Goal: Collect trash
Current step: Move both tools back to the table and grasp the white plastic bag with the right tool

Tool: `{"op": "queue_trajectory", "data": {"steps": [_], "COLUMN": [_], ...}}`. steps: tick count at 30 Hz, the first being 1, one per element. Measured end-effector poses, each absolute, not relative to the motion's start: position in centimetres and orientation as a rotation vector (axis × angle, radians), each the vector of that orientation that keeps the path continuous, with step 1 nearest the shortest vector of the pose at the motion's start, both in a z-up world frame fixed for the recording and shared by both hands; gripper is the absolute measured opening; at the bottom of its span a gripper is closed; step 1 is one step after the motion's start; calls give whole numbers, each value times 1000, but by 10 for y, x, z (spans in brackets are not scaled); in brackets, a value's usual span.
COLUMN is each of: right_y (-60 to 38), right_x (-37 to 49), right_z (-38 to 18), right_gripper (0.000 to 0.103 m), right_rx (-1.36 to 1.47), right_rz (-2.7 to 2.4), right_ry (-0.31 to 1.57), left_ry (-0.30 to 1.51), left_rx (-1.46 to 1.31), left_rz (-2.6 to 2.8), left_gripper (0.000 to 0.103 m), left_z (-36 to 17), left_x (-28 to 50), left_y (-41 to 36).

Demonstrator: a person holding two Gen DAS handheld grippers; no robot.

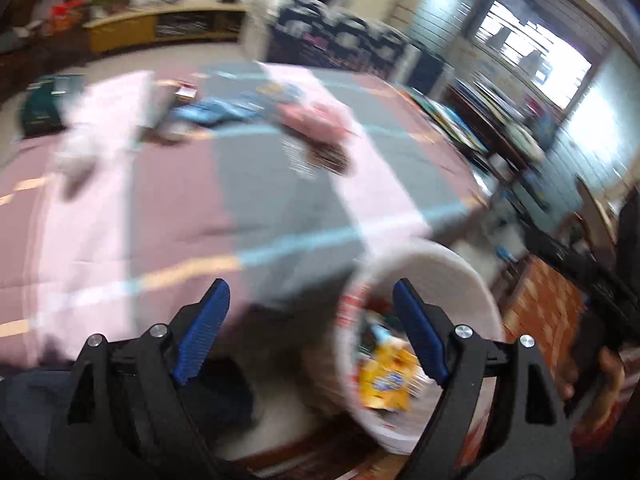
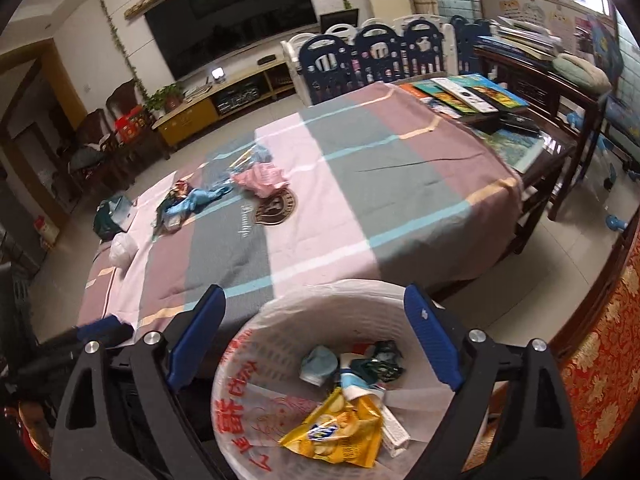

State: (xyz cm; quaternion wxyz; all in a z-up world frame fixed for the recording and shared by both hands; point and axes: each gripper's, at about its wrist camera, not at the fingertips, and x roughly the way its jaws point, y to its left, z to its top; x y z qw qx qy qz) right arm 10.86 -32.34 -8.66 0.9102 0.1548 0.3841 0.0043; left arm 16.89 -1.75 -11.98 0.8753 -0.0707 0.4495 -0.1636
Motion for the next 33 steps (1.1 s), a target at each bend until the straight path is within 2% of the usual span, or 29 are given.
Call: {"op": "queue_trajectory", "data": {"steps": [5,9,12,20,25,26,30,33], "right_y": [-256,-198,-154,4,78,89,94,67], "right_x": [148,186,222,347,400,407,402,381], "right_z": [-87,-83,-78,-91,-133,-145,-174,-172], "right_gripper": [89,89,89,89,89,85,40,25], "right_rx": [269,232,251,103,20,-7,-44,-4], "right_rz": [138,236,338,511,518,513,550,600], "right_ry": [808,766,725,826,931,973,1057,1019], "left_ry": [889,871,873,845,819,818,829,843], "left_rx": [-235,-228,-338,-663,-665,-665,-732,-791], "left_rz": [-80,111,151,314,290,289,293,288], "left_gripper": [84,84,83,84,84,84,84,84], "left_z": [-126,-140,-145,-167,-166,-166,-173,-178], "left_x": [176,176,177,159,156,157,159,159], "left_y": [66,99,125,184,180,180,189,194]}}
